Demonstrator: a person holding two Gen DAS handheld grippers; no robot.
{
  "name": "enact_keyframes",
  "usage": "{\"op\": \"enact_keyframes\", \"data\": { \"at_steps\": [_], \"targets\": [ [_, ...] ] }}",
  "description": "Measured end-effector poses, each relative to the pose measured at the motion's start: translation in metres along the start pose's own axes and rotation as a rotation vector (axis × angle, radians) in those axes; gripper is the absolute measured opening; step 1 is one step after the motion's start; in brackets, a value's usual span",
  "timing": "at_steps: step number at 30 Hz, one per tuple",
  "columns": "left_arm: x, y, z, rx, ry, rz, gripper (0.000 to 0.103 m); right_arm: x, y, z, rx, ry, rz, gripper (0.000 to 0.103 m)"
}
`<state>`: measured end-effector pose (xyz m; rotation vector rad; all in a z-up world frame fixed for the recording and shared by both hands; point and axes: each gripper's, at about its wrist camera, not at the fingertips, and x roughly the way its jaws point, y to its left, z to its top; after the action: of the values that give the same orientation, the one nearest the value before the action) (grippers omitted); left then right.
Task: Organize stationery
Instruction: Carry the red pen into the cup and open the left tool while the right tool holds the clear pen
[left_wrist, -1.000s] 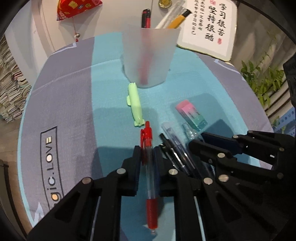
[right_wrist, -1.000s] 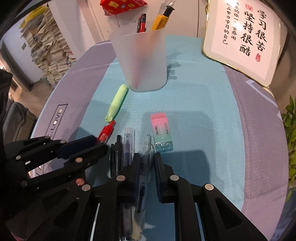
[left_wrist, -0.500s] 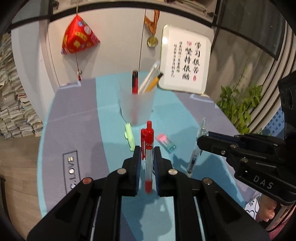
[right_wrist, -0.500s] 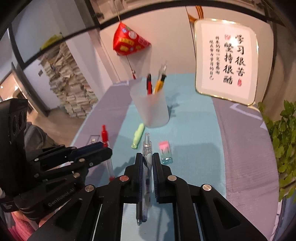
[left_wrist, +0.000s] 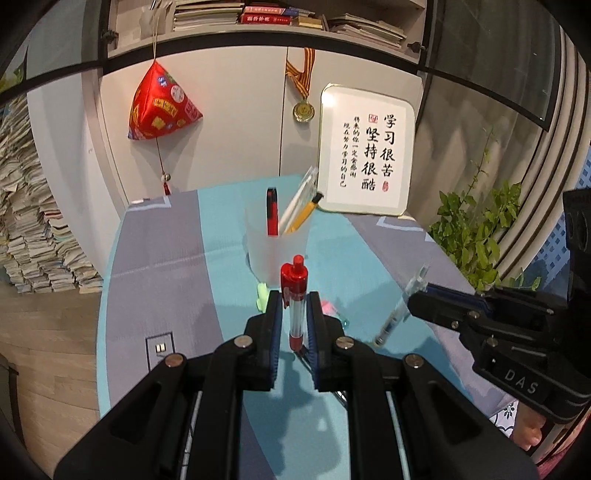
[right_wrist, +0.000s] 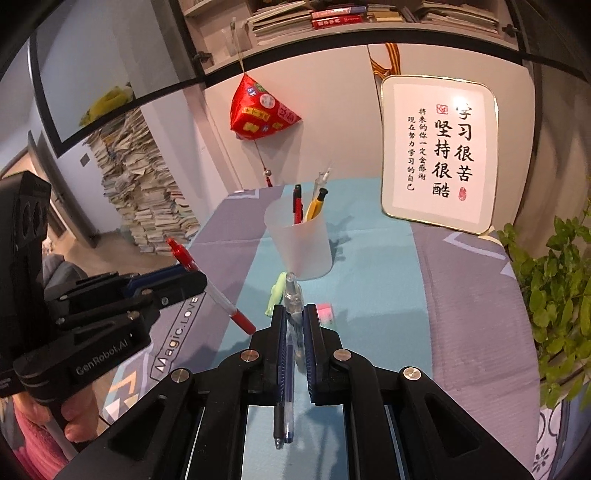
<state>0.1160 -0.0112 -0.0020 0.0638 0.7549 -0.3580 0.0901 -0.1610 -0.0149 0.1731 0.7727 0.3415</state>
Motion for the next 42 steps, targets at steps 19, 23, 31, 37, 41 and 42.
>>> {"op": "enact_keyframes", "data": {
  "at_steps": [19,23,31,37,41,42],
  "targets": [
    [0.029,0.006,0.097,0.001,-0.08,0.081,0.011,-0.02,-0.011,0.009,0.003,-0.048,-0.022,0.006],
    [0.05,0.01,0.097,-0.002,-0.052,0.105,0.011,-0.027,-0.013,0.012,0.009,-0.064,-0.035,0.006],
    [0.09,0.018,0.087,-0.023,0.04,0.12,0.011,-0.034,-0.021,0.012,0.024,-0.08,-0.048,0.006],
    [0.104,0.02,0.08,-0.028,0.078,0.12,0.011,-0.034,-0.021,0.011,0.024,-0.08,-0.048,0.006],
    [0.108,0.023,0.077,-0.038,0.093,0.121,0.012,-0.033,-0.021,0.012,0.024,-0.08,-0.04,0.006],
    [0.109,0.023,0.076,-0.041,0.097,0.119,0.012,-0.033,-0.021,0.012,0.024,-0.08,-0.038,0.006]
  ]
}}
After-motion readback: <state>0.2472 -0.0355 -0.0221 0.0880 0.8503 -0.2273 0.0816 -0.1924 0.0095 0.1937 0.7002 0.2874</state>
